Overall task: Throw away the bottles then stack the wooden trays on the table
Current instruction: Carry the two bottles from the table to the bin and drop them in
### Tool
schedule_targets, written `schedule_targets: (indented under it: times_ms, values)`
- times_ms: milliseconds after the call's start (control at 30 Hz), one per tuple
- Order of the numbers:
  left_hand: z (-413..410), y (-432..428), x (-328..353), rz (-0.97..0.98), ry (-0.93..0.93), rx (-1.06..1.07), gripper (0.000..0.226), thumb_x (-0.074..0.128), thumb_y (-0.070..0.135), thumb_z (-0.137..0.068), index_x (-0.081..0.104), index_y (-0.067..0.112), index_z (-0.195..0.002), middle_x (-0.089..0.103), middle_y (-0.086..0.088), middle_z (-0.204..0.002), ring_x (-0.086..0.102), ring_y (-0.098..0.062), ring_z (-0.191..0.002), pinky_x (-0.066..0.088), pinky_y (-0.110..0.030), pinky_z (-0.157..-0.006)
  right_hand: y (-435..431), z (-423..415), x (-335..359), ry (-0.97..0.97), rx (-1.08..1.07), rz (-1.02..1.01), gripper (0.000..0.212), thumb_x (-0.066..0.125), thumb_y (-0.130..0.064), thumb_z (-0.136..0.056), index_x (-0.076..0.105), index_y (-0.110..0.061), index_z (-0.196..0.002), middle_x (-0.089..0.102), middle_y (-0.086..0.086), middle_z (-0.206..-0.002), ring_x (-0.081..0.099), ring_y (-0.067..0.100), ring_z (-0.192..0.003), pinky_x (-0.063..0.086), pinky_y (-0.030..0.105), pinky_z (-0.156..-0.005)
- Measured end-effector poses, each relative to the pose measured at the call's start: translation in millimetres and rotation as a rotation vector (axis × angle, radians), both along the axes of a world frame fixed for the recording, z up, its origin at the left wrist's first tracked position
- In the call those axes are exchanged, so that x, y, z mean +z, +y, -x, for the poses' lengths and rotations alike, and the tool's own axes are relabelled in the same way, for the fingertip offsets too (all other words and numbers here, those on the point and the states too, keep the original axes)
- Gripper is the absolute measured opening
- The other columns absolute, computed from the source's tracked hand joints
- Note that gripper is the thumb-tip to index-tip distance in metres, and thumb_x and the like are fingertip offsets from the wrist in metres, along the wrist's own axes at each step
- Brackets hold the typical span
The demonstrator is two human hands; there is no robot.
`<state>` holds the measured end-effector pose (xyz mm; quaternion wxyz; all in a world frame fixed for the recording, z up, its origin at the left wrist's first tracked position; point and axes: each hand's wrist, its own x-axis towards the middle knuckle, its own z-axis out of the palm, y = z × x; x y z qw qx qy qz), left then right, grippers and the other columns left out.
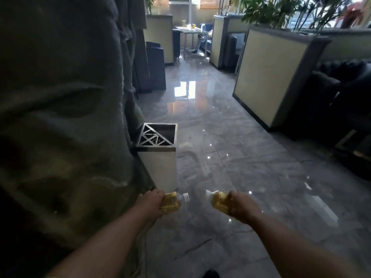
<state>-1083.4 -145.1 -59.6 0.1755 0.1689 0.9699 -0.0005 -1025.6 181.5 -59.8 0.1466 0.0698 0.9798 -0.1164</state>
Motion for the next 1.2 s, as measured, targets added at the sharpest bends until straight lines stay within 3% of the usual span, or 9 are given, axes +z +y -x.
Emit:
schedule_targets:
  times_ms: [233,500,633,867,1067,1200]
  values:
    - [98.6,90.0,6.6,-0.149,-0.032,0.155,0.046,0.064,0.042,-0.072,0.052,0.025,-0.113,0.058,-0.001,-0.121,0.056,-0.023,-0.111,0.05,-0.038,-0.09,91.8,128.7,10.7,-0.092,0.011,0.051,0.047,0.067,-0.04,-0.075,0.055,-0.024,-0.117,0.065,0.007,-0.119,0.062,0.027,-0.107,0.053,0.036,-0.087]
    - [191.2,130.1,10.3,-0.009,-0.042,0.165,0.046,0.063,0.036,-0.08,0.049,0.025,-0.122,0.053,-0.001,-0.127,0.051,-0.023,-0.116,0.043,-0.042,-0.095,140.7,244.3,15.5,-0.092,0.057,0.028,0.048,0.066,-0.043,-0.071,0.055,-0.029,-0.115,0.065,0.002,-0.116,0.062,0.022,-0.102,0.039,0.023,-0.064]
    - [256.3,129.9,0.6,-0.012,-0.047,0.216,0.05,0.069,0.037,-0.075,0.052,0.024,-0.12,0.055,-0.001,-0.122,0.053,-0.022,-0.111,0.046,-0.037,-0.09,143.6,313.1,5.5,-0.145,0.104,0.058,0.051,0.067,-0.041,-0.072,0.053,-0.025,-0.118,0.065,0.006,-0.118,0.061,0.025,-0.107,0.05,0.031,-0.083]
    - [400.9,137.0,-23.5,-0.078,-0.067,0.272,0.055,0.072,0.04,-0.071,0.047,0.023,-0.117,0.052,0.0,-0.121,0.053,-0.023,-0.112,0.048,-0.04,-0.088,148.6,472.6,-4.3,-0.126,0.168,0.011,0.045,0.068,-0.04,-0.073,0.055,-0.025,-0.114,0.066,0.004,-0.114,0.064,0.023,-0.102,0.052,0.032,-0.083]
    - [500.8,136.8,-21.4,-0.124,-0.044,0.334,0.049,0.067,0.044,-0.074,0.048,0.022,-0.113,0.054,-0.002,-0.118,0.054,-0.025,-0.11,0.049,-0.042,-0.087,137.9,590.0,-5.3,-0.15,0.225,0.023,0.044,0.064,-0.039,-0.07,0.053,-0.025,-0.11,0.065,0.004,-0.111,0.063,0.024,-0.099,0.043,0.027,-0.07]
    - [537.6,129.0,-21.6,-0.102,-0.09,0.387,0.056,0.072,0.041,-0.072,0.047,0.022,-0.117,0.052,-0.001,-0.12,0.052,-0.025,-0.114,0.046,-0.043,-0.091,117.1,649.5,-14.2,-0.194,0.291,0.012,0.045,0.065,-0.038,-0.069,0.051,-0.024,-0.109,0.064,0.004,-0.109,0.062,0.024,-0.096,0.053,0.034,-0.079]
